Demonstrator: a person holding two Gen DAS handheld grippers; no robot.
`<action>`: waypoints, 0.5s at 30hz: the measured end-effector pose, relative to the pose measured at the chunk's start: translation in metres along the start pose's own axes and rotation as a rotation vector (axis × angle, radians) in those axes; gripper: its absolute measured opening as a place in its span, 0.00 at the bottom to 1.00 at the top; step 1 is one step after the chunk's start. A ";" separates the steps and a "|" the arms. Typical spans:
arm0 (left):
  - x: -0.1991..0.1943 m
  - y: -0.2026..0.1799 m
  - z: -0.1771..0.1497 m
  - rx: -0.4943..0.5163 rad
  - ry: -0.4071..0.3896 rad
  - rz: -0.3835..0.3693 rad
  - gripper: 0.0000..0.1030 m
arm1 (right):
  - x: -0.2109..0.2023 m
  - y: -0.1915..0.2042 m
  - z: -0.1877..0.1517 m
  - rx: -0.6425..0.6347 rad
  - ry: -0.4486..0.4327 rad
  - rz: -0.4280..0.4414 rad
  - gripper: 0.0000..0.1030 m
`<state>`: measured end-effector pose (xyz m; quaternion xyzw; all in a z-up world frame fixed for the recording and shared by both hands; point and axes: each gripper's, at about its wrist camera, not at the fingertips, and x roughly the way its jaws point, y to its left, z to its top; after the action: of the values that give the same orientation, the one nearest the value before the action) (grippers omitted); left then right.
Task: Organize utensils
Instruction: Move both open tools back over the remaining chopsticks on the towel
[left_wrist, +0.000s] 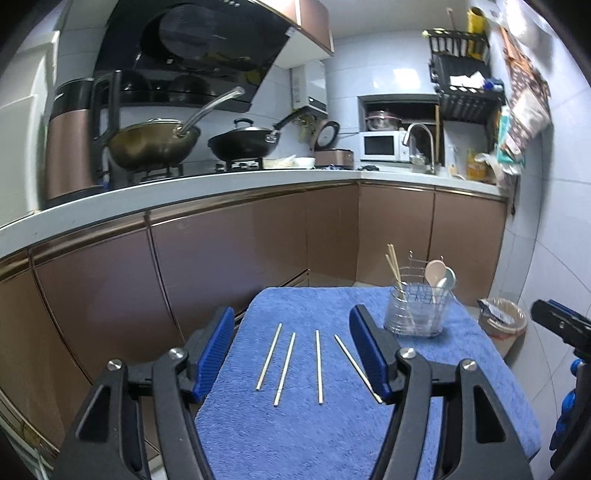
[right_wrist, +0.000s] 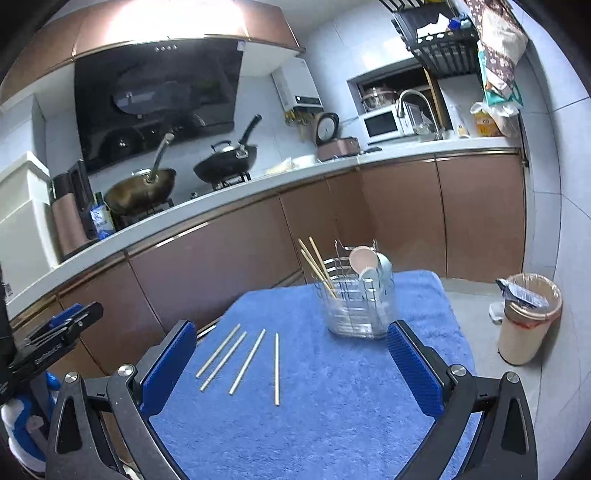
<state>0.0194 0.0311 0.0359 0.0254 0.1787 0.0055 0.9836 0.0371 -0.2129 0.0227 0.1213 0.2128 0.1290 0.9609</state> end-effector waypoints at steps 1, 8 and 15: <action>0.001 -0.001 -0.001 0.003 0.004 -0.006 0.61 | 0.003 0.000 -0.001 -0.001 0.009 -0.003 1.00; 0.017 -0.013 -0.005 0.031 0.044 -0.029 0.61 | 0.030 0.001 -0.009 -0.013 0.077 -0.011 1.00; 0.045 -0.008 -0.014 0.030 0.104 -0.039 0.61 | 0.060 -0.003 -0.017 -0.021 0.149 -0.019 0.97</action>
<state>0.0570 0.0244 0.0061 0.0364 0.2299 -0.0152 0.9724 0.0831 -0.1948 -0.0161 0.0994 0.2833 0.1308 0.9448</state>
